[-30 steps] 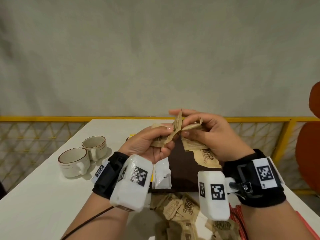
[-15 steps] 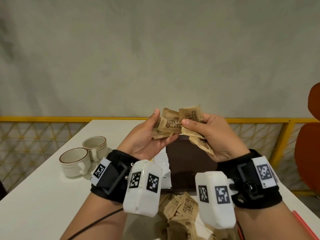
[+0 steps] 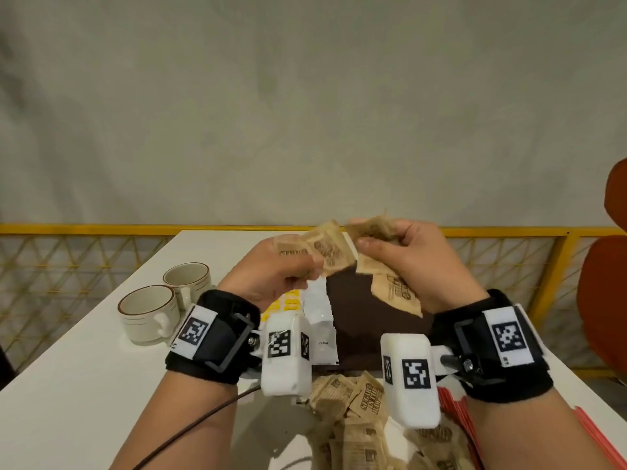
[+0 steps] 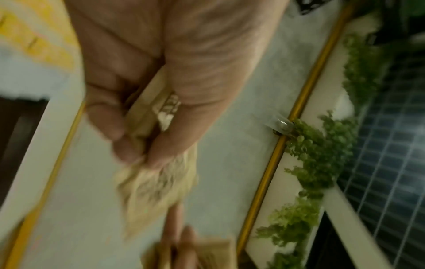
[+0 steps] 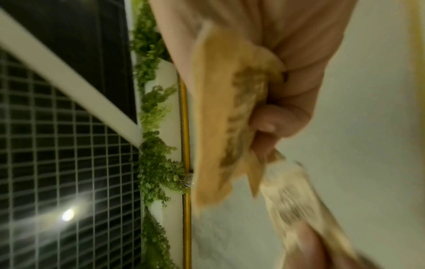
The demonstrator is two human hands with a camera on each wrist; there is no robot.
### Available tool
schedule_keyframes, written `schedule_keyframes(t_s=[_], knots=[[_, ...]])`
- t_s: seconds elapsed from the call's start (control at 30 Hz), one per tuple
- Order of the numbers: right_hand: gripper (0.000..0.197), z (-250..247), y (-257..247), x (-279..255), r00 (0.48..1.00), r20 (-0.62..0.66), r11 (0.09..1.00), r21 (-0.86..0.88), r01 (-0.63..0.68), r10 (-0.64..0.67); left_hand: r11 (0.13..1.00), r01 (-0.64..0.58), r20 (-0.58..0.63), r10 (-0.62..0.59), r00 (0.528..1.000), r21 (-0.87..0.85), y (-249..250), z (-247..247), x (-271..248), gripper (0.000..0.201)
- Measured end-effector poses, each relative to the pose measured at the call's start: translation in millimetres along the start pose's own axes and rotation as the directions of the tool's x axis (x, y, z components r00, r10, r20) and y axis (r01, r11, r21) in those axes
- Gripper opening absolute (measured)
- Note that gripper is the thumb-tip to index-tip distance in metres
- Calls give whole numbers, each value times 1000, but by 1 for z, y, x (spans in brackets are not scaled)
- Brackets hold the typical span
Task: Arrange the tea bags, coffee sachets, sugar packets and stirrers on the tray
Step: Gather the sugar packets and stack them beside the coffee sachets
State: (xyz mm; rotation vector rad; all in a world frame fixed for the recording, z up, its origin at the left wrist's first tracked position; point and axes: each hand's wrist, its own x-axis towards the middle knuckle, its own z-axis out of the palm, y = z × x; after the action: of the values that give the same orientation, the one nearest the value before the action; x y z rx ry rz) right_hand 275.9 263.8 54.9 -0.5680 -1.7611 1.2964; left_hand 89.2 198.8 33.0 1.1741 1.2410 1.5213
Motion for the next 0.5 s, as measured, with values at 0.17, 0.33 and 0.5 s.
schedule_keyframes(t_s=[0.17,0.33,0.5], knots=[[15,-1,5,-3,972,223,898,-439,34,73,956,23,143,-67,987,291,0,-7,-6,9],[12,-7,8,1,995,96,937,-349,8,27,992,78,92,-69,993,-97,-4,-3,1,12],[10,8,1,2,979,52,893,402,-200,195,851,106,18,-113,993,-515,-6,9,11,29]])
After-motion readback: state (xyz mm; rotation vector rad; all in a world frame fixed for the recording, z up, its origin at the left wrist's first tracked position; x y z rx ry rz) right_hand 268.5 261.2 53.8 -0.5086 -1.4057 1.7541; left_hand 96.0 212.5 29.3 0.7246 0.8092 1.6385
